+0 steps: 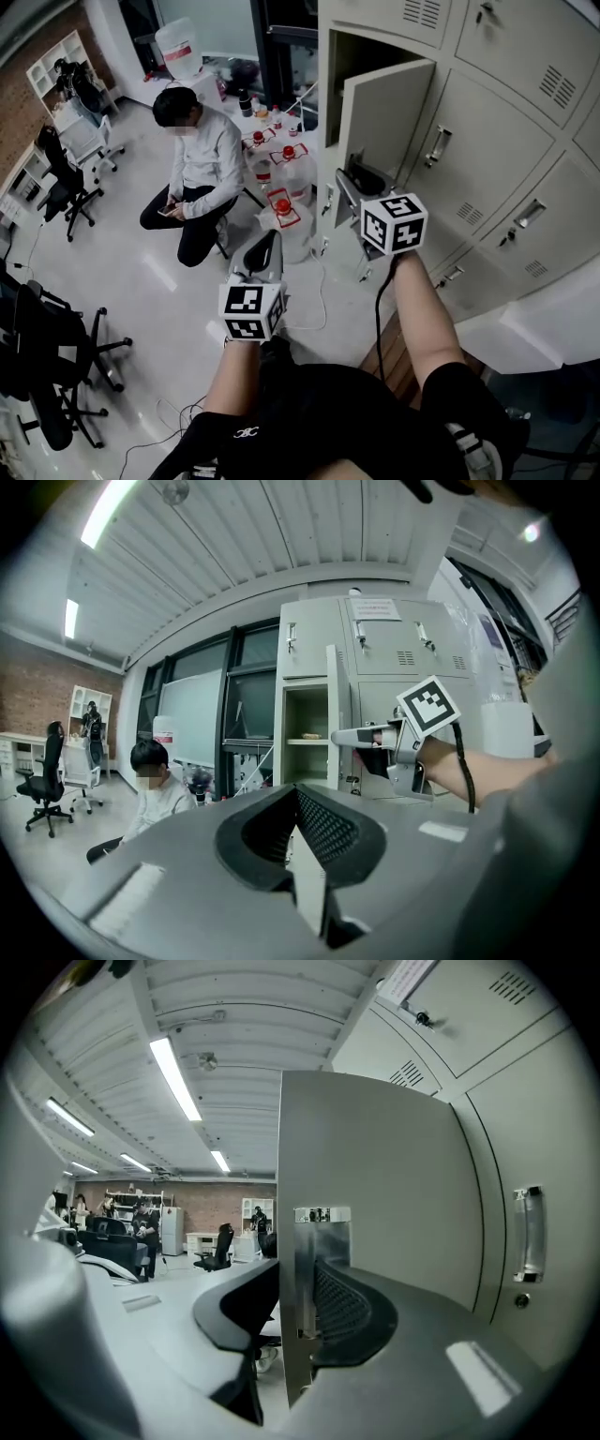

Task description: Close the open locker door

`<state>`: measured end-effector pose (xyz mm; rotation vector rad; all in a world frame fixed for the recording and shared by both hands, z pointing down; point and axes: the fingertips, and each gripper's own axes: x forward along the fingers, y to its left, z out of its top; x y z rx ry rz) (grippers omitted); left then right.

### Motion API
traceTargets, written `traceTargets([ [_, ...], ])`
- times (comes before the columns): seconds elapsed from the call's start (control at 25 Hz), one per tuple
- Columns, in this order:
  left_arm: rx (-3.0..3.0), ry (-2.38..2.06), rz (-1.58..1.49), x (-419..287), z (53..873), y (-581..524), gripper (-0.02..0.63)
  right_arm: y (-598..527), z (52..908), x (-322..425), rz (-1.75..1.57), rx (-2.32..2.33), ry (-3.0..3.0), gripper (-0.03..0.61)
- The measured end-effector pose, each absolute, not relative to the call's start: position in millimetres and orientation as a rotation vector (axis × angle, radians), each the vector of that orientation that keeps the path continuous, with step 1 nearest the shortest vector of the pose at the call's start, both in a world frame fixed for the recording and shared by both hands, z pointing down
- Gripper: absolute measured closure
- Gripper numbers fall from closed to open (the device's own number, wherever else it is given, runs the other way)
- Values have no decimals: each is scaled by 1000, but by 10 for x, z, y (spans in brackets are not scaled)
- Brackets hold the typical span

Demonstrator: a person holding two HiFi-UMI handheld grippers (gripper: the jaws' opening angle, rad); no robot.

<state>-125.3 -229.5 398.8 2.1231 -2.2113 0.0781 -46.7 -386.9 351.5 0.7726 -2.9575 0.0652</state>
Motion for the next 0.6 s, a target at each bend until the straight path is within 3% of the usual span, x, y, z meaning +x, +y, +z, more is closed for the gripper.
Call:
traceTargets([
  [0.6, 2220, -2140, 40, -2358, 3929, -3330, 614, -4662, 3488, -1375, 43, 944, -2899, 454],
])
